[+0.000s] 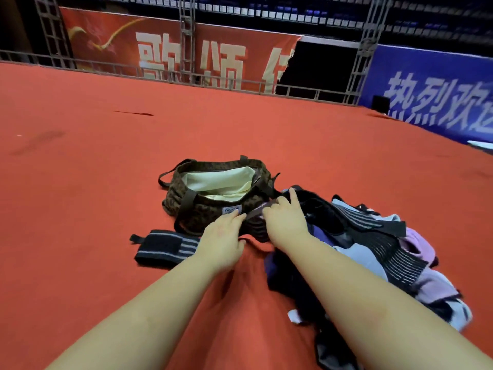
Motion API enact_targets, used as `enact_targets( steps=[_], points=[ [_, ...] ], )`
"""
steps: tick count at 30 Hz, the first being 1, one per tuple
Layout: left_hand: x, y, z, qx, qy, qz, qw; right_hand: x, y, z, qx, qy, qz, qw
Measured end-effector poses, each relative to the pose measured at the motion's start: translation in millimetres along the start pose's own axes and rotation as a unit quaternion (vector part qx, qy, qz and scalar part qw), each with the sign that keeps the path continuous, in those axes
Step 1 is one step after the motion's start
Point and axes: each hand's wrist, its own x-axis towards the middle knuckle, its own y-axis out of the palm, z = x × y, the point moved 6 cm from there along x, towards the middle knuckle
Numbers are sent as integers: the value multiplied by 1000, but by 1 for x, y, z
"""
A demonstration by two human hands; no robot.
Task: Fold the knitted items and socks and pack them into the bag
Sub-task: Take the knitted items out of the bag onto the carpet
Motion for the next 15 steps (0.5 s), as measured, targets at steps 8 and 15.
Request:
enact_targets(
  steps=[8, 15],
  points=[
    [14, -12, -49, 18, 77, -100, 992, -31, -26, -29, 95, -90, -84, 988],
    [-3, -68, -70, -19, 166, -165, 972, -31, -39, -96, 24, 10, -26, 999]
  ],
)
